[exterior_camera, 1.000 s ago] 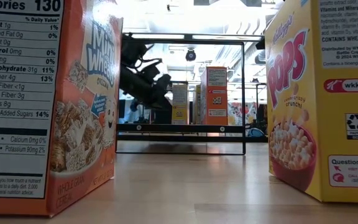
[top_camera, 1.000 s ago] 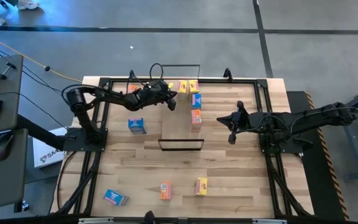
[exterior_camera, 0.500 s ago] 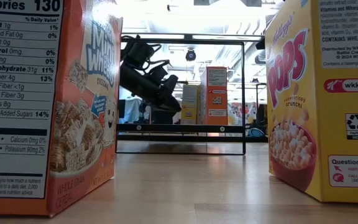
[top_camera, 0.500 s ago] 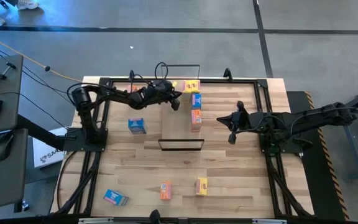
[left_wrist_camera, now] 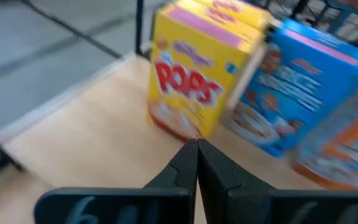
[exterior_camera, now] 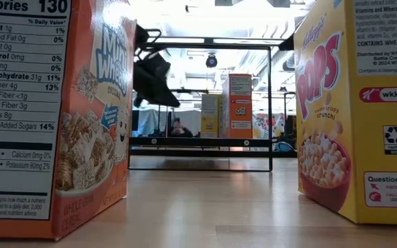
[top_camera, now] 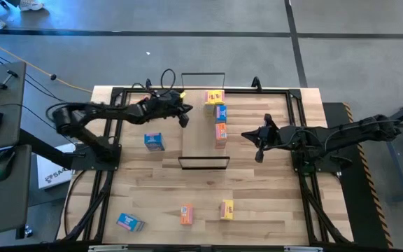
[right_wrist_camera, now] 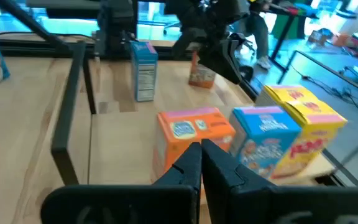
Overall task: Stack cereal on shelf
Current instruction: Put the top blue cereal box on the shelf aligned with the other blue cereal box on the shelf
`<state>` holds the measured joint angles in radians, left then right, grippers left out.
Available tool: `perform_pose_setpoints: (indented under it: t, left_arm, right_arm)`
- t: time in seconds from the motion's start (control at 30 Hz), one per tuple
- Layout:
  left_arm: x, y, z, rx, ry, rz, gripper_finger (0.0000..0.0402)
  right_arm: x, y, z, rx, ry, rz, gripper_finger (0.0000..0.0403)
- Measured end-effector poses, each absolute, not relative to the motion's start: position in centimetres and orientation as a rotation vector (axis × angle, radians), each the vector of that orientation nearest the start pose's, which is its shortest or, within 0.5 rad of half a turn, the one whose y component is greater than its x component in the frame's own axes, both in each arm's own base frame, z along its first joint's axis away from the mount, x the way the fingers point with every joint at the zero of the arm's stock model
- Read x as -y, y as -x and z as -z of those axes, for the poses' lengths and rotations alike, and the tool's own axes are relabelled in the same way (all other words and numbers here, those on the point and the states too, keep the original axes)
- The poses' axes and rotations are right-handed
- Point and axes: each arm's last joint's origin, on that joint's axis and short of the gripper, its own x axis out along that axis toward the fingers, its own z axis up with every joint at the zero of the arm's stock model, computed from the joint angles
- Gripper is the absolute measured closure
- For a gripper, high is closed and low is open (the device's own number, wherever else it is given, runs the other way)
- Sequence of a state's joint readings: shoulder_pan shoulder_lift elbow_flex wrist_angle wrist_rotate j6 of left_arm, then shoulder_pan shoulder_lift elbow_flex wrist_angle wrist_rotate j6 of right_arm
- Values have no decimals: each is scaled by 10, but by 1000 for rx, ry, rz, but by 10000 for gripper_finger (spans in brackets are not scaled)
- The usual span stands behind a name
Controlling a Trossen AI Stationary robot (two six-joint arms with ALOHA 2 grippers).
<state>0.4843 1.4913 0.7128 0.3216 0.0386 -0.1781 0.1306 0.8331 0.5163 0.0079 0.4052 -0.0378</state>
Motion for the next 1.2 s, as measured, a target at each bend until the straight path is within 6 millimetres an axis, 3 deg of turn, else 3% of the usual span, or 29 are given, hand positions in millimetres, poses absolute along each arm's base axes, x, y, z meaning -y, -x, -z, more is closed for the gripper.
perform_pose_setpoints:
  t: [0.2, 0.33, 0.47, 0.67, 0.8, 0.93, 1.2]
  left_arm:
    - [-121, -242, -224, -448, 442, -367, 402]
    - [-101, -227, -241, -492, 342, -265, 391]
    - [-80, -215, -260, -626, 249, -176, 346]
    - [-64, -210, -282, -922, 354, -168, 256]
    - [-60, -209, -285, -1095, 394, -167, 198]
    - [-59, -207, -276, -1262, 344, -197, 152]
    - [-63, -212, -263, -1389, 206, -235, 115]
  right_arm:
    - [-15, -197, -246, -298, 169, 217, 403]
    - [-16, -200, -245, -299, 184, 215, 403]
    - [-16, -200, -245, -296, 182, 216, 403]
    - [-16, -200, -245, -295, 182, 211, 403]
    - [-16, -200, -245, -294, 179, 191, 403]
    - [-17, -200, -245, -295, 177, 173, 403]
    - [-17, -200, -243, -309, 180, 172, 403]
